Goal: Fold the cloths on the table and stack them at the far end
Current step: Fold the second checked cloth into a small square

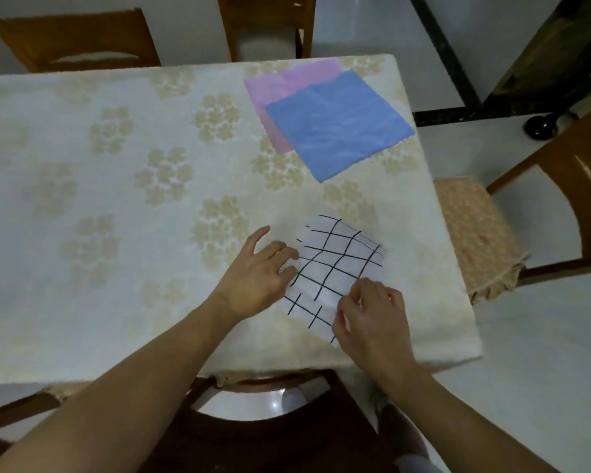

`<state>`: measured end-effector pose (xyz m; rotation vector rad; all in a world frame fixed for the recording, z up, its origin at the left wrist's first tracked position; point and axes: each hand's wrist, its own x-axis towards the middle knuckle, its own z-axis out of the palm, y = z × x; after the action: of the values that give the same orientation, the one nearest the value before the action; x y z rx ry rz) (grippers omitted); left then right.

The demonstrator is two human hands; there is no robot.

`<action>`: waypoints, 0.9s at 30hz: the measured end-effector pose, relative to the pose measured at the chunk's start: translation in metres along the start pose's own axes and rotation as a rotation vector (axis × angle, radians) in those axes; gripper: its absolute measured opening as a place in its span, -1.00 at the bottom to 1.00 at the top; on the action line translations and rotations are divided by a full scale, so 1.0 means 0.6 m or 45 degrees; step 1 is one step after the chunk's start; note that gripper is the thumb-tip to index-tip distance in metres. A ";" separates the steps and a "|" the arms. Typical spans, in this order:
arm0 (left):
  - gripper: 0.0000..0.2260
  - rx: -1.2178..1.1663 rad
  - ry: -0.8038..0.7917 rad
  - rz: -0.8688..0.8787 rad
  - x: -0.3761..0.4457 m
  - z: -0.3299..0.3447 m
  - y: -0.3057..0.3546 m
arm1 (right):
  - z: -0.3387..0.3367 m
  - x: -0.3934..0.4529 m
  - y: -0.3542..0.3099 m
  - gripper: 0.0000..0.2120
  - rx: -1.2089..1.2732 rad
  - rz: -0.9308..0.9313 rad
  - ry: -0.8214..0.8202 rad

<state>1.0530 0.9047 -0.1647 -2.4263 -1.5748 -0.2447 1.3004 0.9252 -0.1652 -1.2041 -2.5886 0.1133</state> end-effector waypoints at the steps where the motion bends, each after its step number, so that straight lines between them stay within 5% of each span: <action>1: -0.95 -0.001 0.004 0.006 -0.007 0.006 0.002 | 0.005 -0.007 -0.005 -0.92 -0.007 0.016 -0.005; 21: -0.90 -0.066 -0.193 0.068 -0.054 0.045 0.008 | 0.078 -0.048 -0.042 -0.86 -0.076 0.137 -0.331; 27: -0.72 -0.165 -0.346 -0.007 -0.045 0.037 0.006 | 0.063 -0.032 -0.009 -0.75 0.032 0.201 -0.152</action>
<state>1.0455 0.8863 -0.1937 -2.6474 -1.7239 -0.0174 1.2970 0.9089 -0.2044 -1.4324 -2.5796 0.2571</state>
